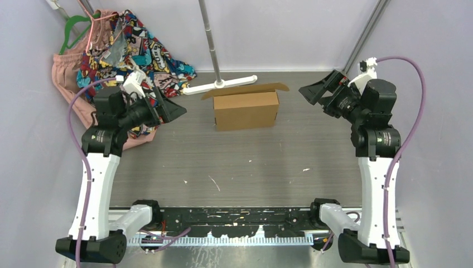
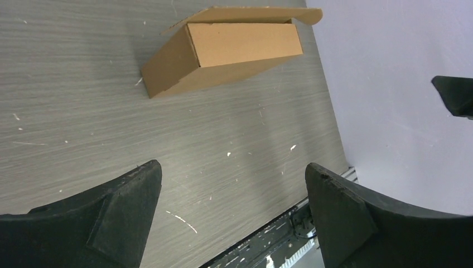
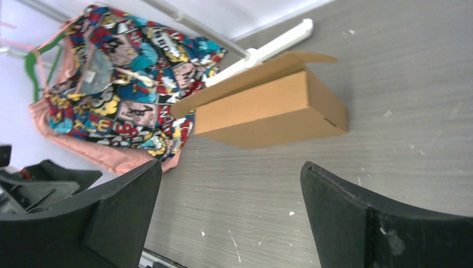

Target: Fold the paper box

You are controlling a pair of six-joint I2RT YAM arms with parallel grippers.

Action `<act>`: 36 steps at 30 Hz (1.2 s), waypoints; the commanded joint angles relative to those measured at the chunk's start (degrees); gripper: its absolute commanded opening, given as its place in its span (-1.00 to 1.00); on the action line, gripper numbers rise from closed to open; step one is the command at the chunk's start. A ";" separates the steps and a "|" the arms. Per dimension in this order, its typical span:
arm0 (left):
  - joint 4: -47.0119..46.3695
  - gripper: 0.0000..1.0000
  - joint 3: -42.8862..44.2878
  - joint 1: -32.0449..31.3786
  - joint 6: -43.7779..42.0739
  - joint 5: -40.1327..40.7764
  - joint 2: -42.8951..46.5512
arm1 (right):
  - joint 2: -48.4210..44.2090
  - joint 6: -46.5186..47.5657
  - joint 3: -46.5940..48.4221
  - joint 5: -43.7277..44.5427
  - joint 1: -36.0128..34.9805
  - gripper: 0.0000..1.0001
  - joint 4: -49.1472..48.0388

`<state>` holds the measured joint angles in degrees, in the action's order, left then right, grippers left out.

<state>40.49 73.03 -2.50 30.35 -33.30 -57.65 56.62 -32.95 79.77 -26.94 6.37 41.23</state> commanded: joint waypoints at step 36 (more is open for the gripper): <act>-15.66 0.99 14.37 -14.02 -22.88 25.01 -24.75 | 28.08 32.60 14.04 12.57 -11.95 0.51 -8.05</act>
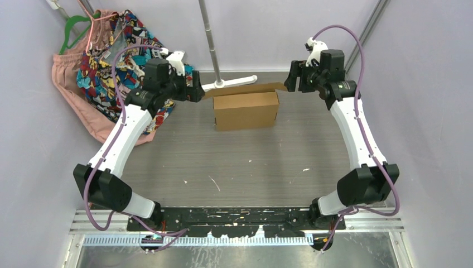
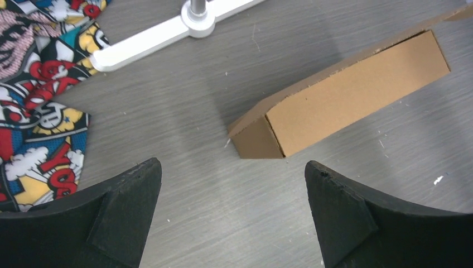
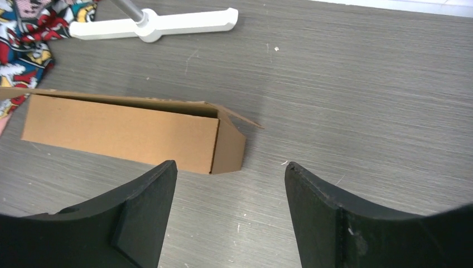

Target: Fold the paper box

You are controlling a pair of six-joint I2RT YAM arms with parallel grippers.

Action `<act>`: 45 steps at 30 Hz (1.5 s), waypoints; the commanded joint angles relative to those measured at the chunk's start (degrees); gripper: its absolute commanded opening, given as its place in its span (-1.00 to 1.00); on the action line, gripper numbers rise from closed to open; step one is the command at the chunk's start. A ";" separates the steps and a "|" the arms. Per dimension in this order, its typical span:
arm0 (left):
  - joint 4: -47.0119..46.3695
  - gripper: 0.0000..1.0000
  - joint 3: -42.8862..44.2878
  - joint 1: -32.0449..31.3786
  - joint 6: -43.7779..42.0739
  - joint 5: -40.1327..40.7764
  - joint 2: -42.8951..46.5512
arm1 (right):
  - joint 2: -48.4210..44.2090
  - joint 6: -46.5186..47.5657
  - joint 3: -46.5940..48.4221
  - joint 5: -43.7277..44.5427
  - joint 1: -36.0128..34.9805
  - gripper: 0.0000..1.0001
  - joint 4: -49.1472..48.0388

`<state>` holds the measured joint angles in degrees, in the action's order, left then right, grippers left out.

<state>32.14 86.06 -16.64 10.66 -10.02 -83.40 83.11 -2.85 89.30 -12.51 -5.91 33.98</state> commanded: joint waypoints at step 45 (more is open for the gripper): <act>-6.11 0.86 9.56 0.14 -2.57 -2.81 -12.61 | 12.02 14.25 2.81 -13.80 1.97 0.07 -11.34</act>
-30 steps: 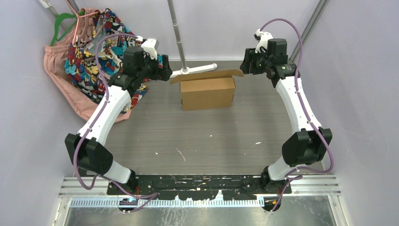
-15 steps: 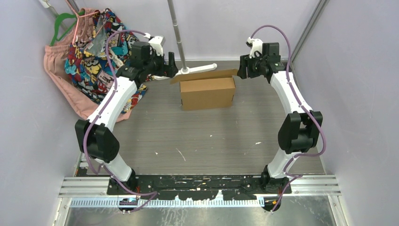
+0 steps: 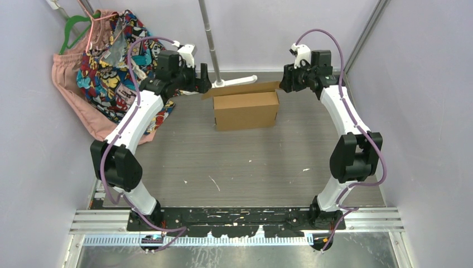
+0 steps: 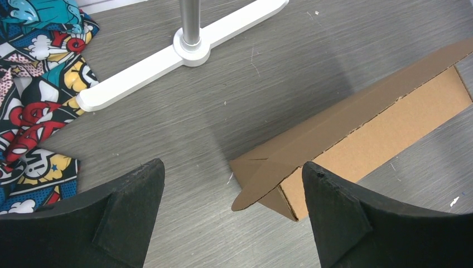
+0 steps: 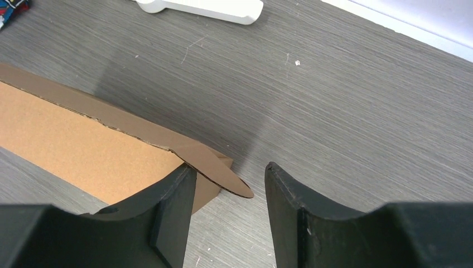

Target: Fold the paper box

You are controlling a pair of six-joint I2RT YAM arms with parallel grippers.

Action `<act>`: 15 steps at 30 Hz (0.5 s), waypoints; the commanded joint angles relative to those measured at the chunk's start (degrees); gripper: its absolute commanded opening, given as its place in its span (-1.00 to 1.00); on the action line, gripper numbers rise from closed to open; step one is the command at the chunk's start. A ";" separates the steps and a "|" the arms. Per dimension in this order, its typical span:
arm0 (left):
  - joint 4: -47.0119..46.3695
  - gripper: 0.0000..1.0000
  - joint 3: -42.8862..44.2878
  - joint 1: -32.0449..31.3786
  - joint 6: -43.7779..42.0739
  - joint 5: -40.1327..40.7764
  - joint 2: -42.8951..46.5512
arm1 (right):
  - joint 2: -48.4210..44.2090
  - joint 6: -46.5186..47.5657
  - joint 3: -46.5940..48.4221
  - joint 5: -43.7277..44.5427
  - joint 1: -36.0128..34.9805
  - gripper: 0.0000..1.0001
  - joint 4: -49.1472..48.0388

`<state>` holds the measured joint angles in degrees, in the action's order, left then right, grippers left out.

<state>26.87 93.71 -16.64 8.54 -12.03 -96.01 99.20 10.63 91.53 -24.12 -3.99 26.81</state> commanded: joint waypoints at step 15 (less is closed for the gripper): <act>-0.77 0.86 1.92 0.12 -0.10 -1.06 -0.35 | -3.72 0.20 1.02 -4.55 0.03 -0.19 -3.57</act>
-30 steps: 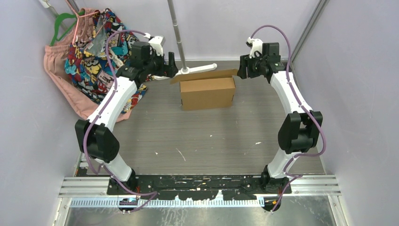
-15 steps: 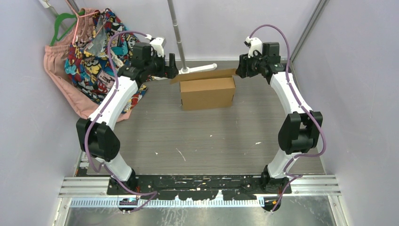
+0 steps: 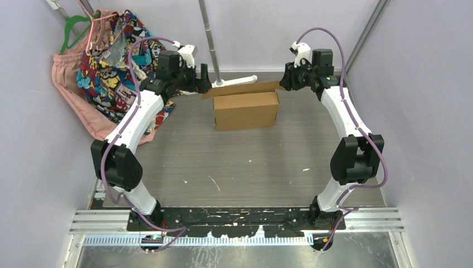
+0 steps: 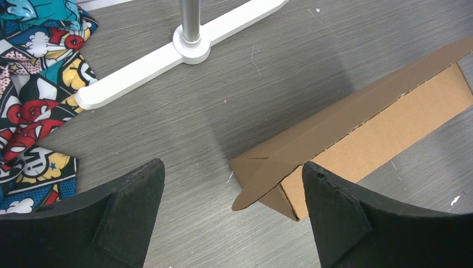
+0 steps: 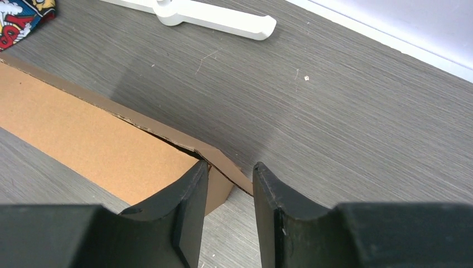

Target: Fold the paper box

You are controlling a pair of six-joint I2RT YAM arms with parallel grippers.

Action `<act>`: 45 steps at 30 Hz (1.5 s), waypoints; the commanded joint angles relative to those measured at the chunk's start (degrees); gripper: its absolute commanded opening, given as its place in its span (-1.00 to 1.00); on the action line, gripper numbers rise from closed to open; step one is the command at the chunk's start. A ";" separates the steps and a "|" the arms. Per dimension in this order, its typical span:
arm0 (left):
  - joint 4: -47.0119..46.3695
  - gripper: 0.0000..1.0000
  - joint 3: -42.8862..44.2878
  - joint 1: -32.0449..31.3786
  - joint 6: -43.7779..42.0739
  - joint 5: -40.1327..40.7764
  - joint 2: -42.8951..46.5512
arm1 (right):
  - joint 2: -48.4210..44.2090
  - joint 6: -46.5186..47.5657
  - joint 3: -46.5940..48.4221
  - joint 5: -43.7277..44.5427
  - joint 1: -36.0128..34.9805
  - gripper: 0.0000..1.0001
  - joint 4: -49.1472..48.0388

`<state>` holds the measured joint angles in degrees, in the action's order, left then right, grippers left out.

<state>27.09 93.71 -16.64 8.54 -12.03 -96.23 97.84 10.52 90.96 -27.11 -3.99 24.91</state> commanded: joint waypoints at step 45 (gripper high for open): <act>6.21 -0.22 7.04 1.79 -7.44 -17.29 -4.14 | -1.48 -0.07 2.11 -1.98 -1.27 -0.28 -0.66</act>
<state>33.80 97.60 -14.98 1.28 -27.27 -100.77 97.84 10.39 90.98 -28.64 -4.71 25.45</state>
